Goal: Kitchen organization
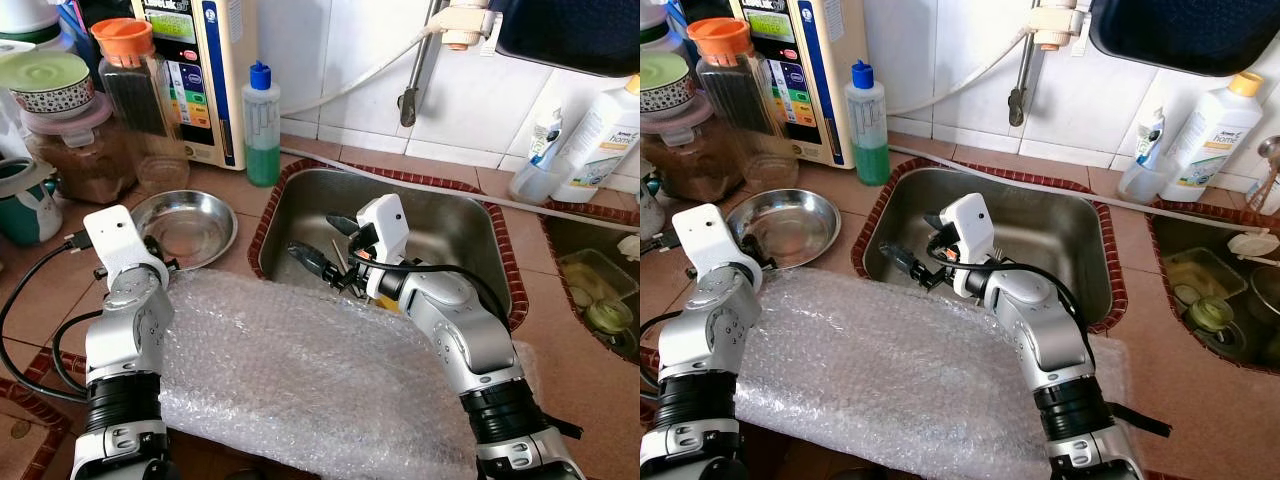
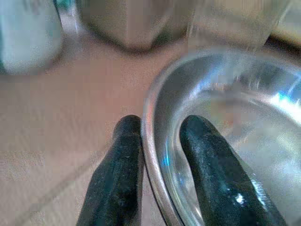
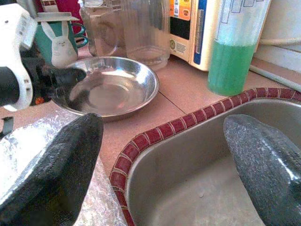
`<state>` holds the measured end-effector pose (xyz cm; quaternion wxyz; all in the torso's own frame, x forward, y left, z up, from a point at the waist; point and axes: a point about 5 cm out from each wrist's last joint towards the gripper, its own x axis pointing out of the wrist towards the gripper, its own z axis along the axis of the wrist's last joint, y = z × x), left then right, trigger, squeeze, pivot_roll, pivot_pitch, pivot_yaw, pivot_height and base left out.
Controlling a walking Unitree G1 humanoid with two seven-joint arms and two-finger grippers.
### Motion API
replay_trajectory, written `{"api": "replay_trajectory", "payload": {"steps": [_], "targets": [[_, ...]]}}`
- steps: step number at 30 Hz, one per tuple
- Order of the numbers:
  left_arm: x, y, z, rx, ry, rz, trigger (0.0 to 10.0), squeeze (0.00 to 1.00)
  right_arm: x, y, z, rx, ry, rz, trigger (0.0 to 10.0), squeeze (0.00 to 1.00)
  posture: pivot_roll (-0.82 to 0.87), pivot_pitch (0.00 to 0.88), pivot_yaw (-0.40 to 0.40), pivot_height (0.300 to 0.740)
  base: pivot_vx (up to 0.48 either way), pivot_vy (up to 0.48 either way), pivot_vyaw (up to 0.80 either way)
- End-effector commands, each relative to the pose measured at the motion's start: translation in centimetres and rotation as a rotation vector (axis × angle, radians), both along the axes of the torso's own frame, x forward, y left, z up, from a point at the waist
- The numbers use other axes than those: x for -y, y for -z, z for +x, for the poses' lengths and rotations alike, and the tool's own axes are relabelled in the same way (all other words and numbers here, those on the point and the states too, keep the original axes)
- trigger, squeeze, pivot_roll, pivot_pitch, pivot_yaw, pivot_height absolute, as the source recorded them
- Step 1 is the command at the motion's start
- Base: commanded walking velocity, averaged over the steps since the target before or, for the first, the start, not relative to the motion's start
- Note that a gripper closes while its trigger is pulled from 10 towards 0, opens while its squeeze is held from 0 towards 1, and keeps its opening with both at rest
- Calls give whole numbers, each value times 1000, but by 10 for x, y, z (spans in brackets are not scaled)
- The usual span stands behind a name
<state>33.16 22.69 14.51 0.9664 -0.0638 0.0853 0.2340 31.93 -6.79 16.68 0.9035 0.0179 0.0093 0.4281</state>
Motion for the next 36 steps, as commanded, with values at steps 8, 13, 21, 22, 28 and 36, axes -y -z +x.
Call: {"api": "replay_trajectory", "payload": {"steps": [8,13,21,22,28,36], "targets": [[6,-10,-1,121,45,27,0,0,0,-4,0,10,-11,-7,10000,0,104,27,-40,740,0,0,0],[10,-14,-1,178,66,34,0,0,1,-1,0,2,-11,-27,10000,0,103,24,-44,740,0,0,0],[36,-26,-4,357,207,89,0,0,21,-1,-5,12,160,-25,10000,0,88,17,-48,740,0,0,0],[40,-26,-4,364,230,101,0,0,24,-1,-6,6,168,-20,10000,0,79,12,-45,740,0,0,0],[38,-22,-4,345,193,86,0,0,27,1,-8,-5,185,-23,10000,0,76,11,-44,740,0,0,0],[9,-25,-1,322,48,108,10000,1000,26,3,-8,-13,178,-34,10000,0,84,6,-52,740,0,0,0]]}}
